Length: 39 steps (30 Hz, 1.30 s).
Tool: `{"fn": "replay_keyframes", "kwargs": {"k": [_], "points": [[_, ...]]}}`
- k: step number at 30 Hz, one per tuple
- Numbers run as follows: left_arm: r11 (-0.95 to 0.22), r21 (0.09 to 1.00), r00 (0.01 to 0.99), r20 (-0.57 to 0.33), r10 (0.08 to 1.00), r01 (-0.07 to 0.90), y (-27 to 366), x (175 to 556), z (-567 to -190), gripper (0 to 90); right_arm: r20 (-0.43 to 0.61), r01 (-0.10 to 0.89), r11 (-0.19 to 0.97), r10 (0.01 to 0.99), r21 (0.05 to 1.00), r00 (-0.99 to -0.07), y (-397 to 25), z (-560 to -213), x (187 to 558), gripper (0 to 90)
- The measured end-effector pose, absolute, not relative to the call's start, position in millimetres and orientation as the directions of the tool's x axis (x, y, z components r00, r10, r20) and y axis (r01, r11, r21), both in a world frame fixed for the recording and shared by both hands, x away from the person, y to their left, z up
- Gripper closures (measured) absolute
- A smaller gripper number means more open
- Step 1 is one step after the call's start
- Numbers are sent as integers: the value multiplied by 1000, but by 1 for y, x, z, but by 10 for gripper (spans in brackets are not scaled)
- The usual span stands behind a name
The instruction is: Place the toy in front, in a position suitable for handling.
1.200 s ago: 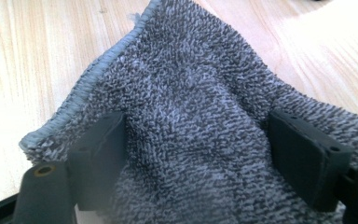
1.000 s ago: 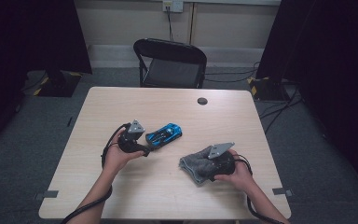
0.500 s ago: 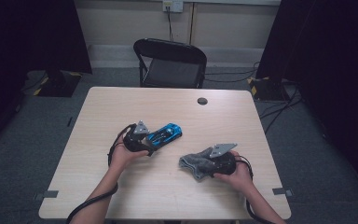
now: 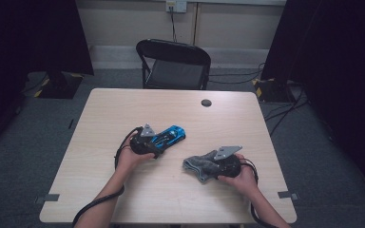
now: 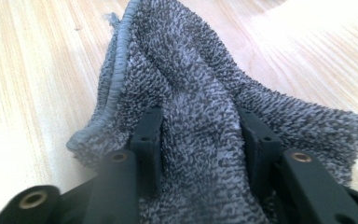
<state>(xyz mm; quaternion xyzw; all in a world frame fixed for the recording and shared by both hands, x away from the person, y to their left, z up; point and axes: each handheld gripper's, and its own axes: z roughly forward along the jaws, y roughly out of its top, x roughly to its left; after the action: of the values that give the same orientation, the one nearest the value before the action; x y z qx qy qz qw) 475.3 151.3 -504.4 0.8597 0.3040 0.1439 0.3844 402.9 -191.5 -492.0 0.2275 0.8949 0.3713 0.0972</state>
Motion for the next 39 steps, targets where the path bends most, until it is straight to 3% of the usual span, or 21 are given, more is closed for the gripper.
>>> {"fn": "replay_keyframes", "kwargs": {"k": [15, 23, 29, 39], "points": [[-526, 734, 763, 17, 646, 429, 168, 458, -502, 242, 30, 380, 577, 523, 723, -852, -195, -493, 405, 679], [-520, 741, 767, 10, 642, 425, 172, 456, -503, 242, 0, 381, 589, 543, 713, -840, -190, -492, 402, 695], [-516, 741, 764, 7, 645, 429, 171, 456, -503, 242, -58, 380, 638, 555, 670, -830, -180, -486, 399, 774], [-511, 746, 763, 6, 646, 427, 171, 456, -504, 242, 42, 458, 553, 605, 696, -795, -180, -471, 405, 806]]}}
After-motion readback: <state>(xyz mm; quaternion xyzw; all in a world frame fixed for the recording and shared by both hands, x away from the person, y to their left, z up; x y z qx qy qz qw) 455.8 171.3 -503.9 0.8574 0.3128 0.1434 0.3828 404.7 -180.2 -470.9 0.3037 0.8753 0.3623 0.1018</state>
